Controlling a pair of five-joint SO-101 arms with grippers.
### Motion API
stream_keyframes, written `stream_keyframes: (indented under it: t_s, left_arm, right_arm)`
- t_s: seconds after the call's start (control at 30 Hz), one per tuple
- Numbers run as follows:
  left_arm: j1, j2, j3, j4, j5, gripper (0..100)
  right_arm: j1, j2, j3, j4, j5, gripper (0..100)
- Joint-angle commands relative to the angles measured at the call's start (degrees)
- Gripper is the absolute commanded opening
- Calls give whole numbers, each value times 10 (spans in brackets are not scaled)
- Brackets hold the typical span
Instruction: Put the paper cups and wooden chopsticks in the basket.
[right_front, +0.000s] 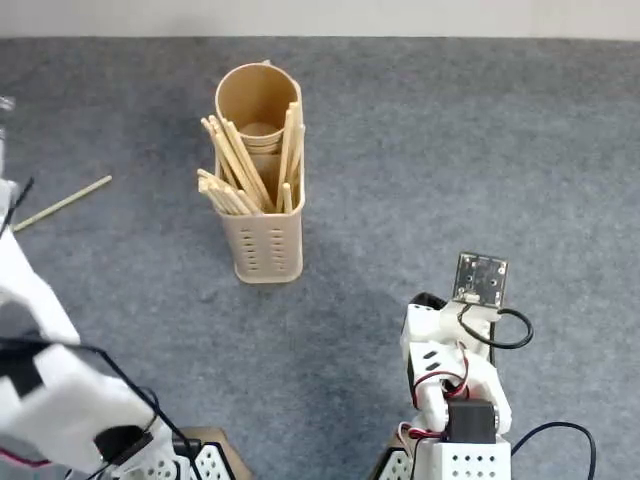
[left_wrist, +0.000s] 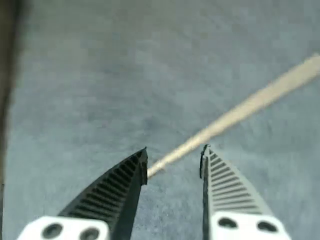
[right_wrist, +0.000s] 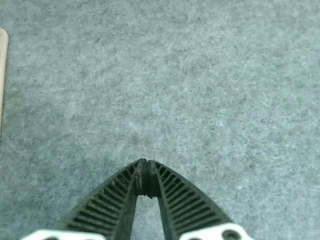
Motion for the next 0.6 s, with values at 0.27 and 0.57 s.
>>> stream_keyframes:
  t_s: [0.27, 0.57]
  left_arm:
    - [-5, 202, -325, 184, -173, 179]
    - [0, 345, -489, 295, -278, 180]
  right_arm:
    - [6, 0, 92, -1, 5, 5]
    - [6, 0, 92, -1, 5, 5]
